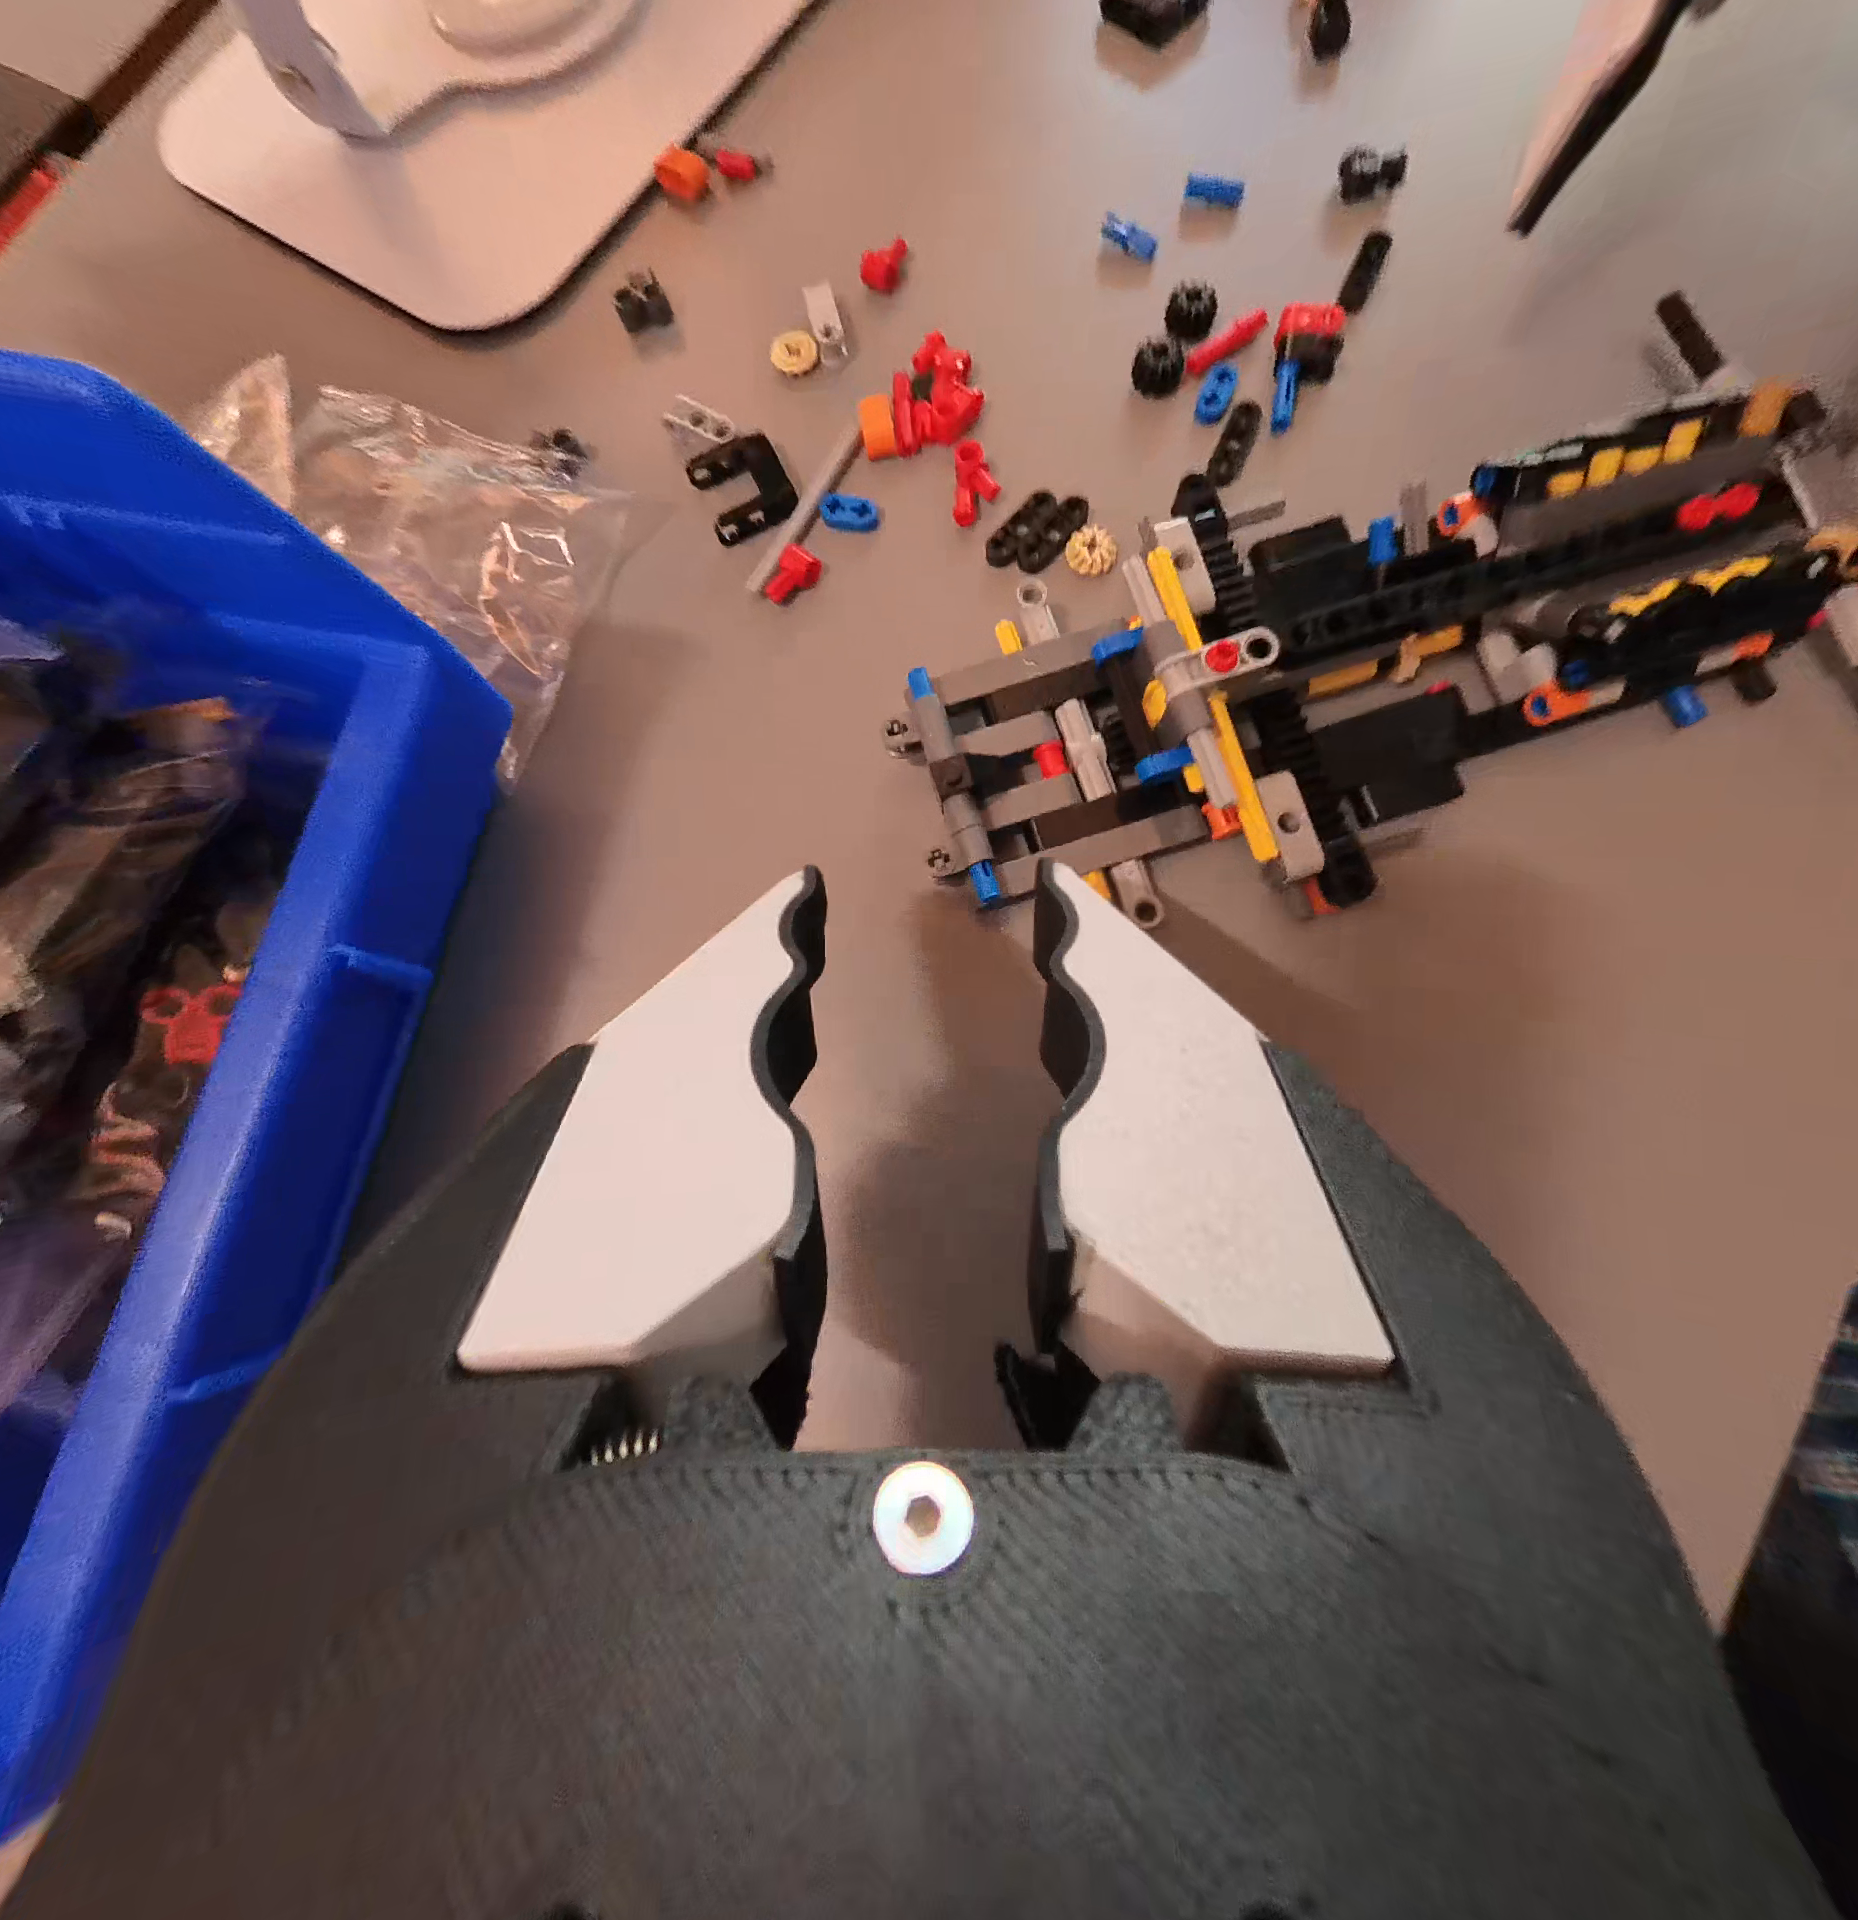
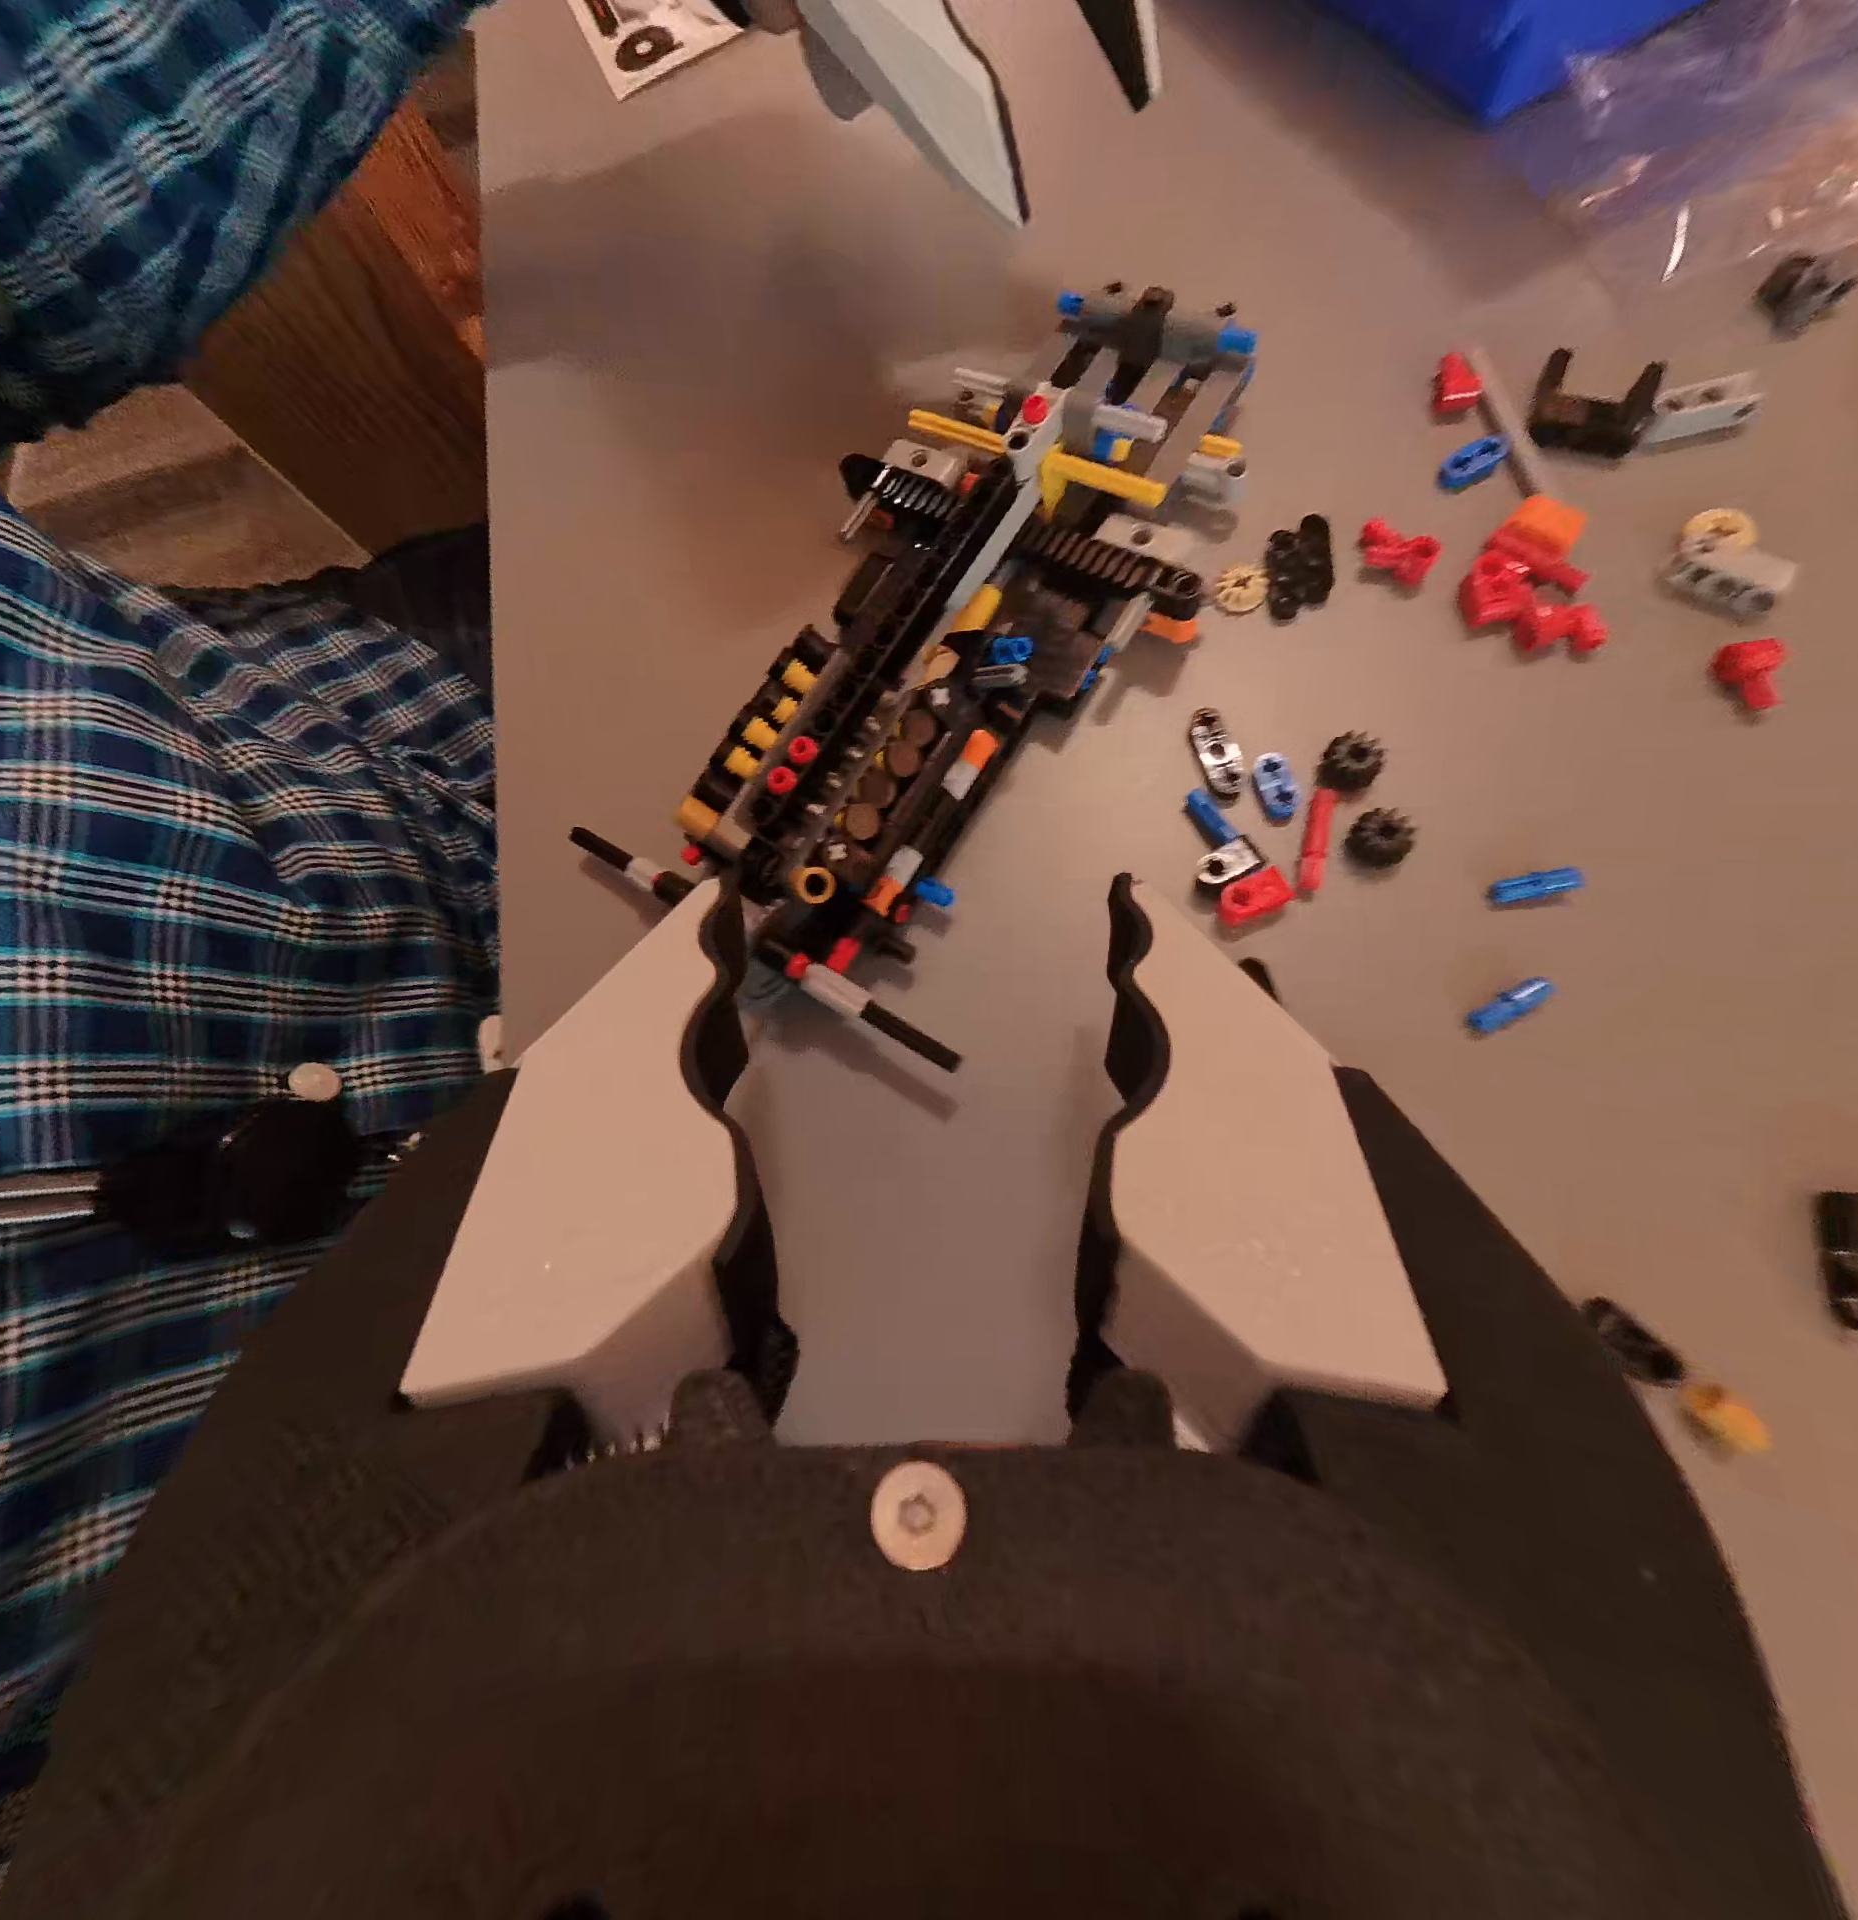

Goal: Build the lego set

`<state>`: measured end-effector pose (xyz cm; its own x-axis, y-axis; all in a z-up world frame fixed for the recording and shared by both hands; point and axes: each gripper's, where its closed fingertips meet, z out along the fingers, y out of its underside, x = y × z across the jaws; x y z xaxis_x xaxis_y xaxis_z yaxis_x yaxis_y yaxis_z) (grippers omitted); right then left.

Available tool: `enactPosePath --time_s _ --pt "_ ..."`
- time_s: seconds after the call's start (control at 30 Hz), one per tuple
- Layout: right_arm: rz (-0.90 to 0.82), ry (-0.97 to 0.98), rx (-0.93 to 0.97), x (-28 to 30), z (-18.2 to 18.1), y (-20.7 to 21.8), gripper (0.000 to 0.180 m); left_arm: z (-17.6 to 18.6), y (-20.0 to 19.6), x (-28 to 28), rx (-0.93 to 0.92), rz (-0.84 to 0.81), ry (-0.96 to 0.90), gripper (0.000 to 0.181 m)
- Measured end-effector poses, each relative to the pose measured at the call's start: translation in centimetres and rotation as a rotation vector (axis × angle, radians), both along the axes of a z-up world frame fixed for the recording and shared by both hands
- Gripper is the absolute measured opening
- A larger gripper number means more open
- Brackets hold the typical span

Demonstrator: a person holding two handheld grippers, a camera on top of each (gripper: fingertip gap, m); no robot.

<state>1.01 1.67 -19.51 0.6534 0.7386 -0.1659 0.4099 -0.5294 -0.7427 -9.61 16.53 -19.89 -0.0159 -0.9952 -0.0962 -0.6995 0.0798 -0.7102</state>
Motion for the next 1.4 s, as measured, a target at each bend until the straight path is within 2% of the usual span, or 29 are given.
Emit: enactPosePath --time_s 0.03,0.1,0.23,0.43,0.6,0.8,1.03,1.4 --pt "0.007 -0.011 0.009 0.3 0.1 0.5 0.064 0.2 -0.2 -0.1 -0.012 0.029 -0.011 0.039" --pt "0.025 -0.029 0.027 0.6 0.4 1.5 0.056 0.4 -0.9 -0.3 -0.036 0.082 -0.043 0.04" --pt "0.071 -0.038 0.038 0.4 0.8 3.7 0.05 0.0 -3.3 -1.1 -0.077 0.156 -0.076 0.039" --pt "0.156 -0.099 -0.001 -1.1 -0.9 6.4 0.047 -1.0 -7.3 -0.8 -0.117 0.211 -0.059 0.045" --pt "0.199 -0.12 -0.057 -2.1 -3.0 7.6 0.046 -2.3 -8.9 0.3 -0.134 0.248 -0.029 0.043" --pt "0.235 -0.117 -0.058 -3.1 -3.3 7.8 0.041 -3.5 -8.6 1.1 -0.08 0.282 -0.014 0.032" --pt "0.206 -0.115 -0.036 -3.2 -3.3 8.2 0.042 -3.6 -7.9 1.0 -0.07 0.248 -0.006 0.032" --pt "0.154 -0.093 -0.018 -3.2 -3.3 8.5 0.046 -3.6 -6.0 0.7 -0.066 0.082 0.047 0.032"
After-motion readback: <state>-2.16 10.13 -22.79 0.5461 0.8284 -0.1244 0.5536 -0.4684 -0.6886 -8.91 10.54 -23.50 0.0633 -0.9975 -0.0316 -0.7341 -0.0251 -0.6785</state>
